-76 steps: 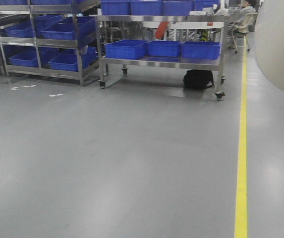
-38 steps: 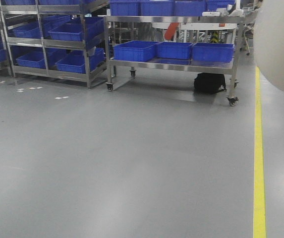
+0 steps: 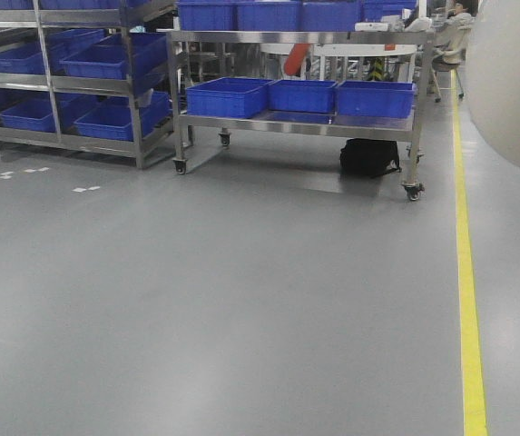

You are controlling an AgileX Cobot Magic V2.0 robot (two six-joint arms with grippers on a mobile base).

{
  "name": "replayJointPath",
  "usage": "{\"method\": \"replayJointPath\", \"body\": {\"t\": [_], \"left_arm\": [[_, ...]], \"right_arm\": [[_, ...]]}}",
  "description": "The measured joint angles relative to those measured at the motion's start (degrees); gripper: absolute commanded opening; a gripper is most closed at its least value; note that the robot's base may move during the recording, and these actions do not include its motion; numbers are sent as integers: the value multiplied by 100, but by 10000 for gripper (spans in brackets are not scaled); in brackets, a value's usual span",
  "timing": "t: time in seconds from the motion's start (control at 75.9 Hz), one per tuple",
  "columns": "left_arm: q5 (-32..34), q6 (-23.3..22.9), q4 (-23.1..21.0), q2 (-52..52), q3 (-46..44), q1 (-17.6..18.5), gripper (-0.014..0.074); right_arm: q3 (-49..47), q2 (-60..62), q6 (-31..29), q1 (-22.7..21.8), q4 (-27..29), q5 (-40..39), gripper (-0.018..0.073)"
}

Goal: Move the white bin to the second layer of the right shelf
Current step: 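Drive past the blue-crate shelving carrying the bin in the right gripper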

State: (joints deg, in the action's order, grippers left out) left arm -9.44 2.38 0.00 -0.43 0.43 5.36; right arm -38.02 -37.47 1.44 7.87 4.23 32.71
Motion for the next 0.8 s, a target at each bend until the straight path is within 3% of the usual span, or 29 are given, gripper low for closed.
{"method": "replayJointPath", "body": {"t": [0.803], "left_arm": [[0,0,0,0,0,0,85]], "right_arm": [[0,0,0,0,0,0,56]]}}
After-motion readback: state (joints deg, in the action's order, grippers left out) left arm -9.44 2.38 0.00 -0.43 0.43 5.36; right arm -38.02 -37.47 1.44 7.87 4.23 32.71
